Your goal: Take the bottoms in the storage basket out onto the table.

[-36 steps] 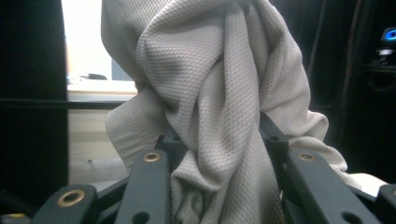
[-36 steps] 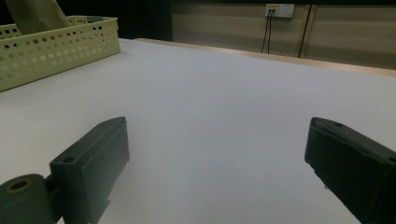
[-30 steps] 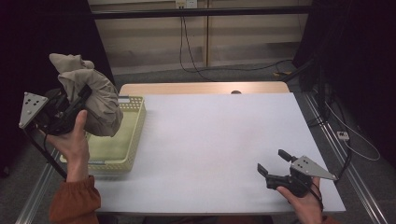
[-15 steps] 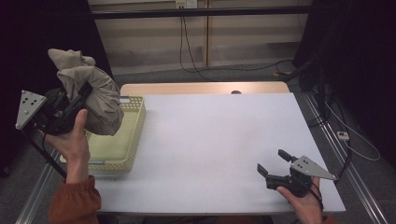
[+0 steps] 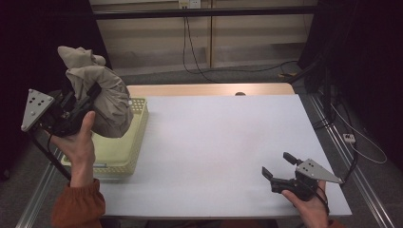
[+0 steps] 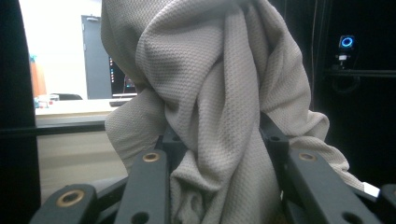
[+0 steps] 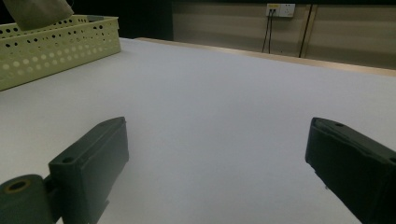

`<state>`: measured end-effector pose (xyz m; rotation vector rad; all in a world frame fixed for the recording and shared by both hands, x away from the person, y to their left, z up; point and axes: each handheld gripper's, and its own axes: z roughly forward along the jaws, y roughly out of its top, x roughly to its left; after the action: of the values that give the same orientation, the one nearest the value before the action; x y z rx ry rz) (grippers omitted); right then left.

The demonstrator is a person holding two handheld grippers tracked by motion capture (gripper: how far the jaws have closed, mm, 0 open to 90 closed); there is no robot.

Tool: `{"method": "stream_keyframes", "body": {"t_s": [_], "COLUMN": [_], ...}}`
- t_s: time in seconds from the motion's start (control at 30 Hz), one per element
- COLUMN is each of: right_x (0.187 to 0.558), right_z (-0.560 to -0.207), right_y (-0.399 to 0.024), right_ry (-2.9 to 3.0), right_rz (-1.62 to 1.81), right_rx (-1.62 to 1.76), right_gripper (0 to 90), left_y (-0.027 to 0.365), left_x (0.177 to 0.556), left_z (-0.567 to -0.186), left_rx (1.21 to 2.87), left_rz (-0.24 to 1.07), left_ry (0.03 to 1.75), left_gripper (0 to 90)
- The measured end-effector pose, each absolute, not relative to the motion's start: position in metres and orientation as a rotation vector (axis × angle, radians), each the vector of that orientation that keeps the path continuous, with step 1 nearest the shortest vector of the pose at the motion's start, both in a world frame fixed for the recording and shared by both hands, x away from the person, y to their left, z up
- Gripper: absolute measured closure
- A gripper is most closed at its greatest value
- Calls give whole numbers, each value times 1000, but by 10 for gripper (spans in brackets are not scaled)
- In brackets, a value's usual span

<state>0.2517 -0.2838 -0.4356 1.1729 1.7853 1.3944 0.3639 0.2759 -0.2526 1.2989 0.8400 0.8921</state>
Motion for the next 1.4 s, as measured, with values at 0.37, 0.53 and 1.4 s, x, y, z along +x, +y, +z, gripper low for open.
{"method": "stream_keyframes", "body": {"t_s": [0.37,0.53,1.4], "right_x": [251,251,251], "right_z": [-436,-436,-435], "right_y": [-284,-284,-284], "right_ry": [1783,1784,1787], "right_rz": [1393,1392,1406], "right_rx": [1173,1174,1164], "right_gripper": [60,60,55], "left_y": [268,265,230], "left_x": [358,356,361], "left_z": [-245,-242,-238], "left_rx": [1297,1291,1355], "left_rz": [899,881,798], "left_ry": [799,790,746], "left_gripper": [642,642,641]}}
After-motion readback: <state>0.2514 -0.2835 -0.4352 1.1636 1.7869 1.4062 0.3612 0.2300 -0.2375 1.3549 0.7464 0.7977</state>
